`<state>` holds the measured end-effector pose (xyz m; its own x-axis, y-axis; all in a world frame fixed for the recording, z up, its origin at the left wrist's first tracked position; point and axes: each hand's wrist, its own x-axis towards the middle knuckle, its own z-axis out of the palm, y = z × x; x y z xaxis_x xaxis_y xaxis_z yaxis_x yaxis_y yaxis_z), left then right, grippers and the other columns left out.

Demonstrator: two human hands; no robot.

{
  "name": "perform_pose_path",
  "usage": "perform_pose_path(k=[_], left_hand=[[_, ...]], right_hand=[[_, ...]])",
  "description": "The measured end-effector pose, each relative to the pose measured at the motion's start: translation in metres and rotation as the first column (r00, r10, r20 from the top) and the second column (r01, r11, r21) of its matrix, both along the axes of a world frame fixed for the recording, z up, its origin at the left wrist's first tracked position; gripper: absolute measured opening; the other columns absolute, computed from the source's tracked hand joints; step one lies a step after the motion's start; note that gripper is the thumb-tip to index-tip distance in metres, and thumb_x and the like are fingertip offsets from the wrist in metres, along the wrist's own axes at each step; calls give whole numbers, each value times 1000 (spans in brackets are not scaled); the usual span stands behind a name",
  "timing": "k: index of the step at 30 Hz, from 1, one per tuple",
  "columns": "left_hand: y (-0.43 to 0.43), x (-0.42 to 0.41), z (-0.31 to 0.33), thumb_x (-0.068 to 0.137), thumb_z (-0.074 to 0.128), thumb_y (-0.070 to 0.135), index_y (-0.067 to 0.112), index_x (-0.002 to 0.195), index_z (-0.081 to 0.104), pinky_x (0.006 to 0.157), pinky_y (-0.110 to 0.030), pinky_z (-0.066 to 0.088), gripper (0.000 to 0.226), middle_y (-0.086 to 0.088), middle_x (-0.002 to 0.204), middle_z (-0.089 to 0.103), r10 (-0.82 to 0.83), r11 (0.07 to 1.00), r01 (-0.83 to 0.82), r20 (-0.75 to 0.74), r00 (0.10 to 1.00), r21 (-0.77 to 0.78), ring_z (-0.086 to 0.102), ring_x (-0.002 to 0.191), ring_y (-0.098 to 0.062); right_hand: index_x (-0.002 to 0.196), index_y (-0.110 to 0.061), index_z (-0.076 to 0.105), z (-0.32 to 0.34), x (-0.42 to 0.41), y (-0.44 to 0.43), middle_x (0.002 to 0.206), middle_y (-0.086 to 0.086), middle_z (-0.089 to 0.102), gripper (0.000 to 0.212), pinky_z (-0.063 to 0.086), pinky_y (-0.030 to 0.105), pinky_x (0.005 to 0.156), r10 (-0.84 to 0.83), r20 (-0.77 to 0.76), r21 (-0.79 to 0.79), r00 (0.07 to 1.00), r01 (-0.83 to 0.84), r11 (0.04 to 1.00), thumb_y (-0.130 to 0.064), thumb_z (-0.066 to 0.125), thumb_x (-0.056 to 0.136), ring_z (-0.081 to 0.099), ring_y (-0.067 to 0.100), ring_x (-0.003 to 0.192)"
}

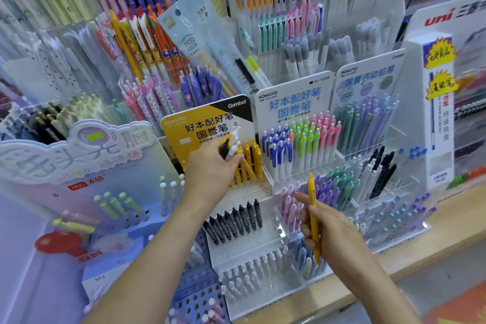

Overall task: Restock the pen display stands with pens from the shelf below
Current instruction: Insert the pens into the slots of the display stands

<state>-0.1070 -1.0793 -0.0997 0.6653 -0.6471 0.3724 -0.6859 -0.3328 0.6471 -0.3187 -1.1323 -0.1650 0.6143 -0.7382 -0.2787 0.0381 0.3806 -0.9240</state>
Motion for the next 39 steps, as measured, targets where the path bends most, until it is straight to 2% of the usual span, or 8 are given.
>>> perform_pose_path(k=[6, 11, 17, 23, 26, 32, 36, 39], left_hand=[[-18, -1, -3, 81, 74, 35, 15, 97, 67, 63, -31, 40, 26, 1, 77, 61, -13, 990, -2, 108, 994, 139, 56, 76, -23], [-24, -3, -3, 84, 72, 34, 19, 100, 65, 56, -27, 33, 23, 6, 73, 57, -32, 981, 4, 140, 990, 193, 51, 67, -15], [-29, -4, -4, 86, 69, 36, 18, 102, 64, 64, -31, 43, 25, -2, 83, 65, -63, 960, 3, 203, 977, 282, 60, 81, -23], [-30, -6, -2, 91, 61, 40, 20, 96, 58, 60, -33, 44, 21, 0, 80, 64, -97, 937, -41, 370, 924, 348, 59, 76, -23], [-31, -6, -1, 91, 61, 41, 21, 93, 58, 59, -31, 39, 20, 2, 79, 62, -100, 934, -55, 406, 908, 353, 58, 76, -21], [-29, 0, 2, 84, 69, 41, 21, 88, 55, 59, -31, 39, 25, 5, 73, 57, -83, 943, 10, 205, 975, 333, 56, 73, -19], [-10, -14, 12, 81, 76, 31, 21, 80, 63, 56, -24, 45, 15, 7, 70, 64, -81, 995, 88, -118, 990, 50, 59, 64, -10], [10, -35, 19, 80, 76, 18, 21, 86, 70, 44, -18, 41, 9, 5, 78, 73, -272, 962, 218, -566, 778, -162, 52, 47, -9]], right_hand=[[101, 2, 54, 4, -3, 1, 69, 3, 52, 22, 38, 31, 59, 52, -47, -135, 998, -58, 989, -18, 45, 102, 45, 18, 63], [104, -2, 63, 4, 0, 0, 64, 2, 50, 23, 37, 31, 58, 52, -40, -179, 998, -58, 982, -17, 45, 102, 44, 15, 59], [97, 0, 65, 4, 1, -3, 64, 6, 52, 24, 35, 31, 57, 24, 34, -57, 999, -22, 998, -10, 44, 101, 45, 17, 58], [110, -20, 72, 6, 2, -1, 69, 6, 55, 27, 40, 27, 51, -10, 97, -37, 995, 13, 999, -10, 49, 99, 51, 17, 57], [115, -25, 70, 9, 1, -2, 68, 6, 53, 27, 31, 22, 41, -12, 131, 24, 991, 9, 1000, -14, 52, 97, 44, 15, 49], [111, -11, 70, 12, -1, -4, 66, 9, 55, 27, 23, 18, 36, -15, 171, 139, 985, -9, 990, -8, 46, 99, 38, 12, 44], [115, 3, 60, 12, 0, -5, 67, 11, 55, 25, 27, 18, 34, 27, 201, 111, 979, -51, 993, -7, 46, 97, 39, 13, 44], [117, 7, 55, 13, 1, -5, 66, 13, 53, 31, 25, 18, 35, 100, 265, 134, 959, -139, 981, -13, 47, 95, 37, 13, 41]])
